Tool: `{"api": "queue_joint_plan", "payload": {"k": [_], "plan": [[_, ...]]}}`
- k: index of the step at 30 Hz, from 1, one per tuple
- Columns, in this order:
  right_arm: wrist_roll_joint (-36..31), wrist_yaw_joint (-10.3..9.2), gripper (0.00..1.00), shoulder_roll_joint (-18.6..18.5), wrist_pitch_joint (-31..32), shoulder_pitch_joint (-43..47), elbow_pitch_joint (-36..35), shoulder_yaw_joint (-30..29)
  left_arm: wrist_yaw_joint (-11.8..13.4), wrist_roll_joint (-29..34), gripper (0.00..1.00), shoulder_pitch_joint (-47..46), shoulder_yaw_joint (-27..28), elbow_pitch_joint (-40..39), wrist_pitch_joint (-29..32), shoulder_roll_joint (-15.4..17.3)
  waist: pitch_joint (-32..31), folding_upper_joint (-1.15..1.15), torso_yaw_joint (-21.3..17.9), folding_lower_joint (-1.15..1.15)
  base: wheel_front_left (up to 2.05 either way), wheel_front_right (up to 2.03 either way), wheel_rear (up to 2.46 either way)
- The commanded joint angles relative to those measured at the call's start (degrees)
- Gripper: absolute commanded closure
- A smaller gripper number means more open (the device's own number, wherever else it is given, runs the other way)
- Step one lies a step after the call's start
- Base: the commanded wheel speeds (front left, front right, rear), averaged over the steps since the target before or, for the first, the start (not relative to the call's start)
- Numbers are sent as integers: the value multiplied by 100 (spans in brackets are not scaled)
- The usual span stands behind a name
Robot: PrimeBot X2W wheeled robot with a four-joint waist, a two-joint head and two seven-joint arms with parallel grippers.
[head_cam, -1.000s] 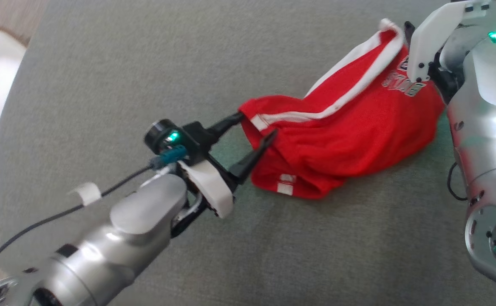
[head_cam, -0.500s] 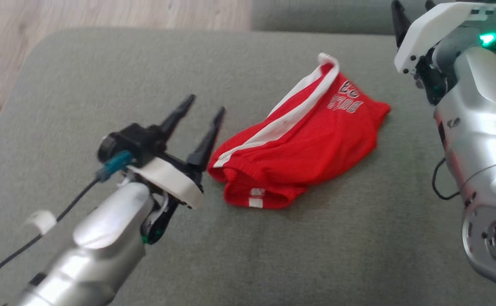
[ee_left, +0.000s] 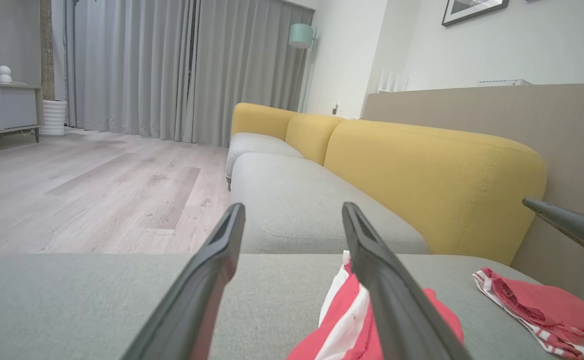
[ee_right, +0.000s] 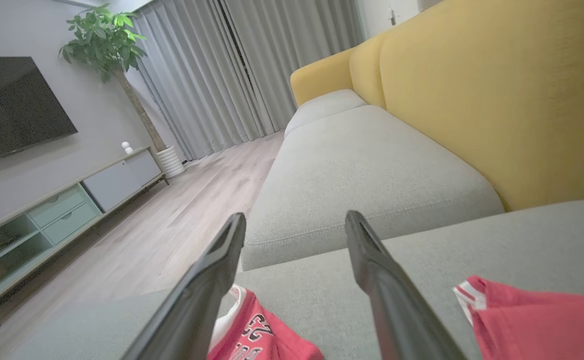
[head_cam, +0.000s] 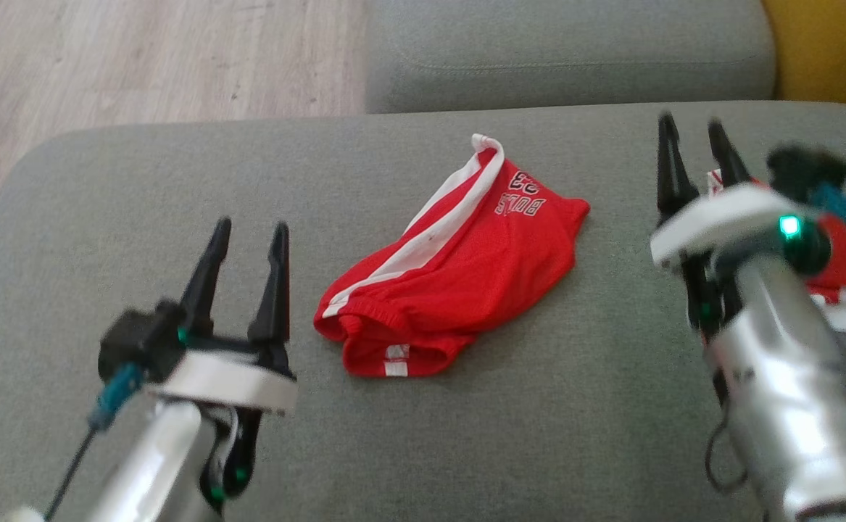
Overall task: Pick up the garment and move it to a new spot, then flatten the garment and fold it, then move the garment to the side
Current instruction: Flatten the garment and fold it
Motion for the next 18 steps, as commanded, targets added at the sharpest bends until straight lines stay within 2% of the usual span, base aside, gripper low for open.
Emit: {"api": "queue_joint_plan", "payload": {"k": [1,10,18], "plan": [[92,-5,0,22,-77,70,-368,104,9,131,0,-71,333,-243,-43,51,-51,0,-63,1,0,0,0],[368,-5,0,111,27,2039,-1807,-169,-288,826,0,1061,1081,-486,-43,-540,-24,0,-142,1,0,0,0],[191,-5,0,158,610,2378,-2590,-419,-689,1328,0,1187,1448,-507,-43,-974,256,0,75,1,0,0,0]]}}
